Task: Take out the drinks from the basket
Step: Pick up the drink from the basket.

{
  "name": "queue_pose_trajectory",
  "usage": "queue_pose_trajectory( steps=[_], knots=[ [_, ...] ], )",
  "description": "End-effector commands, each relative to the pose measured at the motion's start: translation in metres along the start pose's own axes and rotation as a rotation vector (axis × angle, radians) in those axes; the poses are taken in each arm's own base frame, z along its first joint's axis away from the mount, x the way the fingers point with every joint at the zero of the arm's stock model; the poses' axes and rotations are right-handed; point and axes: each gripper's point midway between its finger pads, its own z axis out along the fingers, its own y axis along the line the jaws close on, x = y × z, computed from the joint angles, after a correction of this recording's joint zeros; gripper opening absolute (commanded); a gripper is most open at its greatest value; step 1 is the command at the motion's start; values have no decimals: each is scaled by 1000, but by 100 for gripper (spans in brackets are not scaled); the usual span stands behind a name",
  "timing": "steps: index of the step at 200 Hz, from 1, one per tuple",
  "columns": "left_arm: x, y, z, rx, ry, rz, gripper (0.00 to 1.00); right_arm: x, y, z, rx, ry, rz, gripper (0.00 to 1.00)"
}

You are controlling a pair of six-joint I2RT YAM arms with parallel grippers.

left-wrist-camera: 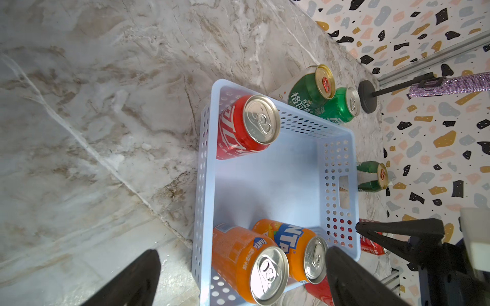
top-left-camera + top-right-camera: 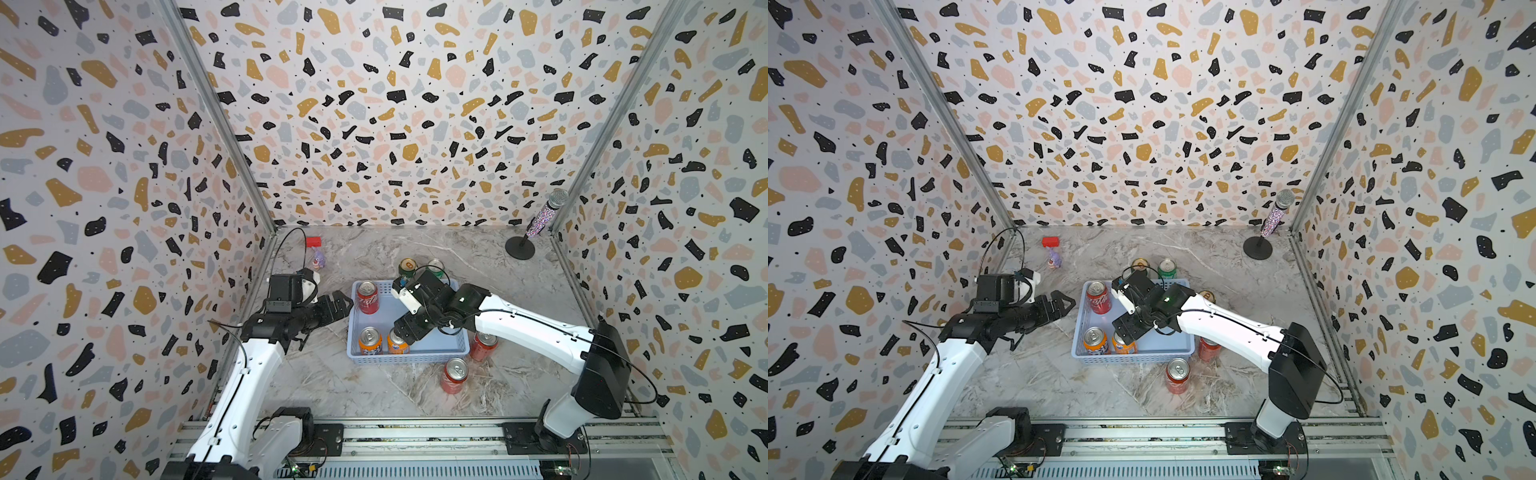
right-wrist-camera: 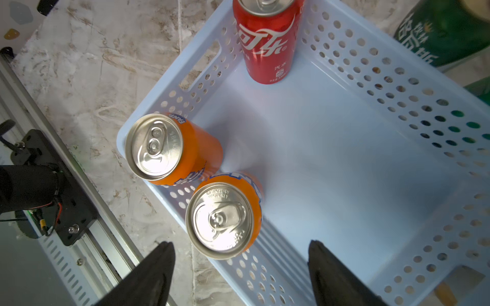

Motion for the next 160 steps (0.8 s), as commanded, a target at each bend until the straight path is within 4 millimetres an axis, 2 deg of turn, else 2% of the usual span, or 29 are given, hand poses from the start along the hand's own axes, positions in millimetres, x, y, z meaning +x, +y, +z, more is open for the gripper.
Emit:
queue_pose_trajectory(
  steps=[1,48,160],
  knots=[
    [-6,-1,-2,-1,-13,25,100,-3,2,4,8,-10,4,84],
    [-7,0,-1,-6,-16,22,100,2,13,19,-10,47,-23,86],
    [-6,-2,1,13,-4,16,100,21,10,58,40,153,-12,86]
  ],
)
